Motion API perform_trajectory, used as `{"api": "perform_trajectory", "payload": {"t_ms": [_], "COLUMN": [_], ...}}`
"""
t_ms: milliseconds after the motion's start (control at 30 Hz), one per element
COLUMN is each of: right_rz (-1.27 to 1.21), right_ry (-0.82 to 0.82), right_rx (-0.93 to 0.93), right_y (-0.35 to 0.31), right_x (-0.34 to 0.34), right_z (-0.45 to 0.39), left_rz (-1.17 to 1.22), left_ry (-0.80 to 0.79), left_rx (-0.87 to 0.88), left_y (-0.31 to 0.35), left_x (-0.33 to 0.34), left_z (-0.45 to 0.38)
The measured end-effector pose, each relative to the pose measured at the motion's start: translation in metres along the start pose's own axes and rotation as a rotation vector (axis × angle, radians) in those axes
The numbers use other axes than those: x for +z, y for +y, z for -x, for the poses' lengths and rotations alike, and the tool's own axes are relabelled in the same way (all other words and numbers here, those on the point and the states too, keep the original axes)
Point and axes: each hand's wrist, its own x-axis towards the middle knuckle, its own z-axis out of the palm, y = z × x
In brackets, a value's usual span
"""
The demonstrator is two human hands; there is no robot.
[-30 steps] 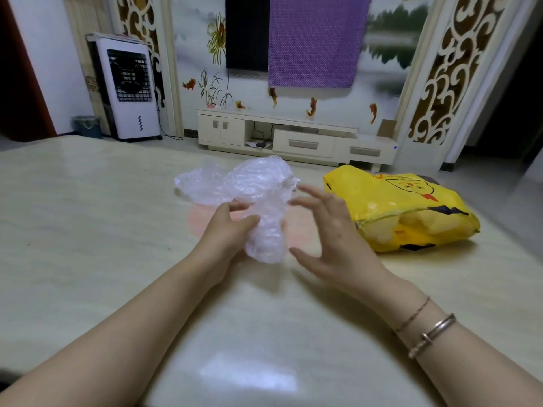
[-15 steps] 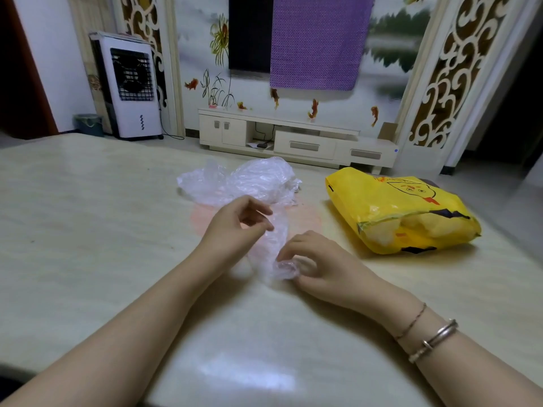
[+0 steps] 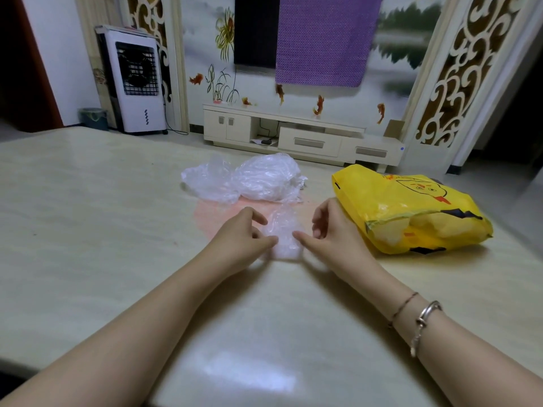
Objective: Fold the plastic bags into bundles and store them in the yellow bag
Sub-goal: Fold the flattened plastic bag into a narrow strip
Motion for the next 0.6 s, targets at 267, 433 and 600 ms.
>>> {"api": "perform_trajectory", "payload": {"t_ms": [267,433,600], "right_rz": [0.098,0.178,0.21], "right_ry": [-0.191,-0.317,-0.254], "right_rx": [-0.304,-0.224,-0.252], "right_y": [-0.01,-0.004,-0.004], "right_x": [-0.002,0.001,0.006], "right_z": [0.014,0.017,0.013], "left_rz": [0.043,0.241,0.317], "left_ry": [0.023,-0.003,-0.045], "left_rx": [-0.029,-0.069,-0.043], "left_y": [0.0,-0.001,0.004], "left_x": [0.001,-0.006,-0.012], "left_z": [-0.004,-0.004,0.002]}}
